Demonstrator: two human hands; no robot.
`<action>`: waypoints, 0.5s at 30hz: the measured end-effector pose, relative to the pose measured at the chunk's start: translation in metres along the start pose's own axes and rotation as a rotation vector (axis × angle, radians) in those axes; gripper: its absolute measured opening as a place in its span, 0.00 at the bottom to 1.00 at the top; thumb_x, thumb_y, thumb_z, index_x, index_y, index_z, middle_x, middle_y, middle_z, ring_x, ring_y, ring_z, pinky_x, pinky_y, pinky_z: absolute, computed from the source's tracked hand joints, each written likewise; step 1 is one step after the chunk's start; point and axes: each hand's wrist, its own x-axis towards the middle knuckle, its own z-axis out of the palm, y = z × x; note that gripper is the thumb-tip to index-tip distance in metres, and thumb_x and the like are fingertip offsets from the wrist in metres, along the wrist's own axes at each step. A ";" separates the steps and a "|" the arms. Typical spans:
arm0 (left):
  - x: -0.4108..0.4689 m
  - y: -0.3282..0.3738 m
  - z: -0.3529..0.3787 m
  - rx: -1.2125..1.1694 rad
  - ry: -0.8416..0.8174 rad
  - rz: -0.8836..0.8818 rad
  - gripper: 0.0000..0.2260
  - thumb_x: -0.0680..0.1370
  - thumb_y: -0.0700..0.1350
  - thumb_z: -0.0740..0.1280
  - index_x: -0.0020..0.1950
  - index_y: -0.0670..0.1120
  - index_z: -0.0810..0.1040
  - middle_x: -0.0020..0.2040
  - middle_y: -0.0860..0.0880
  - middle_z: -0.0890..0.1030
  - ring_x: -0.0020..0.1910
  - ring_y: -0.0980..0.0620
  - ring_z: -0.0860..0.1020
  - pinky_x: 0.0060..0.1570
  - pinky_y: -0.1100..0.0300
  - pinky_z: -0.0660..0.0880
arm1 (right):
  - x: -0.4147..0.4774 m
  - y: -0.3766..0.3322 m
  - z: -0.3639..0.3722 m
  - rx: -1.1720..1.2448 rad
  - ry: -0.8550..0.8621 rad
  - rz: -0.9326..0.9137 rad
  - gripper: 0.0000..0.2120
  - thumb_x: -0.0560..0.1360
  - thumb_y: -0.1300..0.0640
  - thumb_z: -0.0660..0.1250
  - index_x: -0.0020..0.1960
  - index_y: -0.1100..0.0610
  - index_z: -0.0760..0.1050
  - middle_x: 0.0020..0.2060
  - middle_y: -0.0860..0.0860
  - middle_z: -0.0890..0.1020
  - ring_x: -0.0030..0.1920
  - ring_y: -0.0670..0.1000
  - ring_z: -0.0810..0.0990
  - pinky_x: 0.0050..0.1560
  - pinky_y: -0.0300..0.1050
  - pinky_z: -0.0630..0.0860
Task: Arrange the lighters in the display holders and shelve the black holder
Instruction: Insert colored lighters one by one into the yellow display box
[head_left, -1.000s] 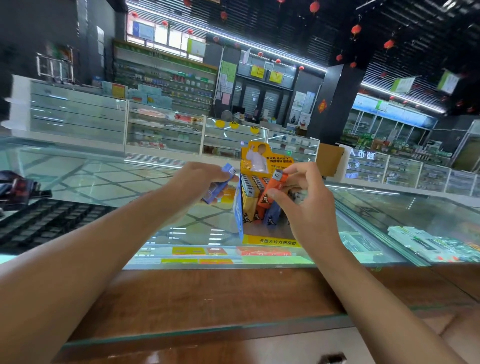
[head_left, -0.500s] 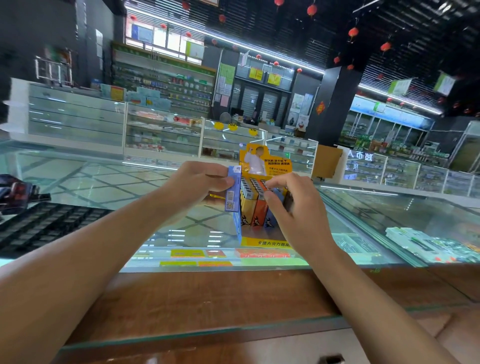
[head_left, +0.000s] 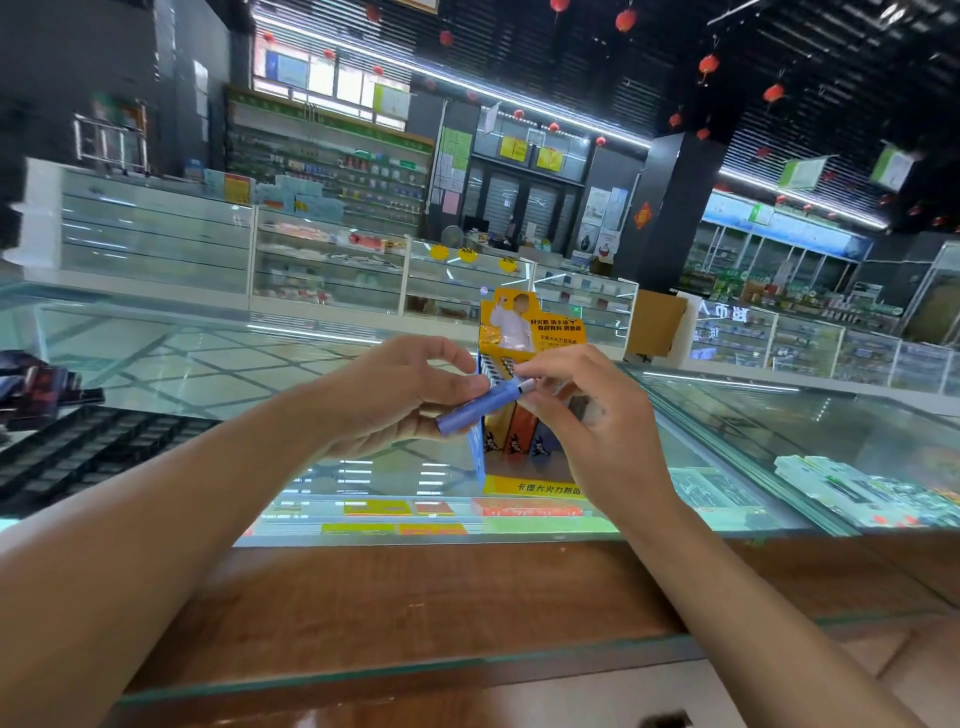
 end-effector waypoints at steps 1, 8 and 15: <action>0.000 0.001 0.000 -0.015 -0.008 -0.001 0.13 0.72 0.42 0.74 0.53 0.42 0.76 0.50 0.34 0.83 0.35 0.49 0.80 0.35 0.62 0.80 | 0.000 -0.002 0.000 0.044 -0.009 0.023 0.07 0.80 0.62 0.72 0.58 0.55 0.83 0.57 0.46 0.84 0.59 0.52 0.83 0.55 0.48 0.79; 0.005 0.008 -0.021 0.446 0.338 0.110 0.03 0.79 0.35 0.71 0.49 0.41 0.83 0.48 0.43 0.86 0.45 0.47 0.83 0.44 0.55 0.84 | 0.002 -0.005 -0.006 0.223 0.064 0.178 0.09 0.82 0.64 0.69 0.57 0.52 0.83 0.48 0.45 0.85 0.49 0.49 0.83 0.49 0.49 0.81; -0.009 0.008 -0.063 1.624 0.630 -0.317 0.10 0.79 0.47 0.65 0.59 0.47 0.78 0.52 0.45 0.81 0.55 0.43 0.79 0.54 0.50 0.74 | 0.003 0.024 -0.021 -0.111 0.076 0.189 0.10 0.83 0.61 0.69 0.60 0.52 0.84 0.52 0.46 0.83 0.52 0.46 0.81 0.53 0.43 0.77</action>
